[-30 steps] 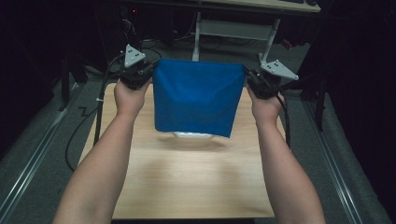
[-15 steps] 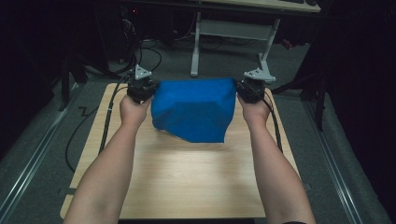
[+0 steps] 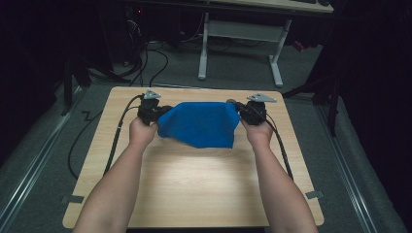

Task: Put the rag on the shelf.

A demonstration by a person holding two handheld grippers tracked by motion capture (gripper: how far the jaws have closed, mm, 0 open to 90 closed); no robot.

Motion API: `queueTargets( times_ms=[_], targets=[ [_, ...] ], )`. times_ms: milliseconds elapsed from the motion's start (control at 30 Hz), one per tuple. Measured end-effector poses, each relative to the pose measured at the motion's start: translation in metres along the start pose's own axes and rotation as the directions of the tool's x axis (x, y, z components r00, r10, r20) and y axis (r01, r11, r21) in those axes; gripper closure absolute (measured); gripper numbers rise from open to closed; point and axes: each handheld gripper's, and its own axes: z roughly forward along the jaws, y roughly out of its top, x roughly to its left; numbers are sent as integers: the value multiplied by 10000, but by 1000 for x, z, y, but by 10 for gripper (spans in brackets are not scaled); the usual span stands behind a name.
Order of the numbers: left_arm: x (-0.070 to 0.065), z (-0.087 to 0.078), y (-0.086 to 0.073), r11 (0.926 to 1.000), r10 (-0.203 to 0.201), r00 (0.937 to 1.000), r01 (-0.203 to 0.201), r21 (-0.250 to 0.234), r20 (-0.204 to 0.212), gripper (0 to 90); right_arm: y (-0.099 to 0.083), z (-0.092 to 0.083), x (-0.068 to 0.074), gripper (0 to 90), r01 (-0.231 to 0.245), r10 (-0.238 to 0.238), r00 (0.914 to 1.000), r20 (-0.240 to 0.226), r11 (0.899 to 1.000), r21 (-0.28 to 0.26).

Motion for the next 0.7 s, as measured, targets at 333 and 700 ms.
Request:
queueTargets(
  times_ms=[333,700],
  targets=[
    [-5,10,-20,9990,-348,9982,335,284,488,879,-23,11,15,885,-97,117,9984,-560,9993,356],
    [-6,17,-40,9967,-669,9955,636,498,676,880,-33,13,21,885,-191,221,9971,-735,9989,417]
  ],
)
